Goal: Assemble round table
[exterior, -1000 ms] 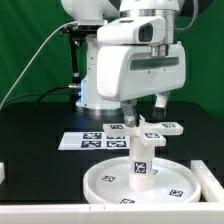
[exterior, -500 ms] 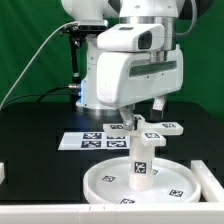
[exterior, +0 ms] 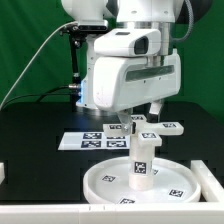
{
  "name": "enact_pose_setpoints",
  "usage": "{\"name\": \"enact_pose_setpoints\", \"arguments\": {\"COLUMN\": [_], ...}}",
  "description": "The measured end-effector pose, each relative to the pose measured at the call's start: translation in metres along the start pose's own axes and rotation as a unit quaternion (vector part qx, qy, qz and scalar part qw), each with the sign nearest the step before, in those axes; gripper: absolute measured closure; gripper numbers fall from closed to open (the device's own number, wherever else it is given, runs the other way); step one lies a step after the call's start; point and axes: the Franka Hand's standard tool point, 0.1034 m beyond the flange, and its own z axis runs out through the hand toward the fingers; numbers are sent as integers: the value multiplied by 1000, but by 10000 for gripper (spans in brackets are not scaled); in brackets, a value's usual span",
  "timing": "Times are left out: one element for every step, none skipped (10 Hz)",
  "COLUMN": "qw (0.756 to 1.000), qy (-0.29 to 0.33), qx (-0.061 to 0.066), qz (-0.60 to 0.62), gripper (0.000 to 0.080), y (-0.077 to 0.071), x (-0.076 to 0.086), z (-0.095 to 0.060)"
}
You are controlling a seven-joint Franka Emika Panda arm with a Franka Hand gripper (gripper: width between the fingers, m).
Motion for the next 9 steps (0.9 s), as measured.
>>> {"name": "enact_pose_setpoints", "arguments": {"qw": [1000, 1000, 1000, 1000, 1000, 1000, 993, 980, 959], "qy": [0, 0, 0, 0, 0, 2, 8, 12, 15], "qx": [0, 0, 0, 0, 0, -1, -7, -9, -7], "qz": [0, 0, 0, 6, 6, 21, 113, 197, 282], "gripper": [302, 367, 367, 367, 367, 367, 367, 367, 367], "y": [0, 0, 0, 0, 0, 0, 0, 0, -1], "x": [0, 0, 0, 0, 0, 1, 1, 1, 1], "z": [0, 0, 0, 0, 0, 0, 0, 0, 0]}}
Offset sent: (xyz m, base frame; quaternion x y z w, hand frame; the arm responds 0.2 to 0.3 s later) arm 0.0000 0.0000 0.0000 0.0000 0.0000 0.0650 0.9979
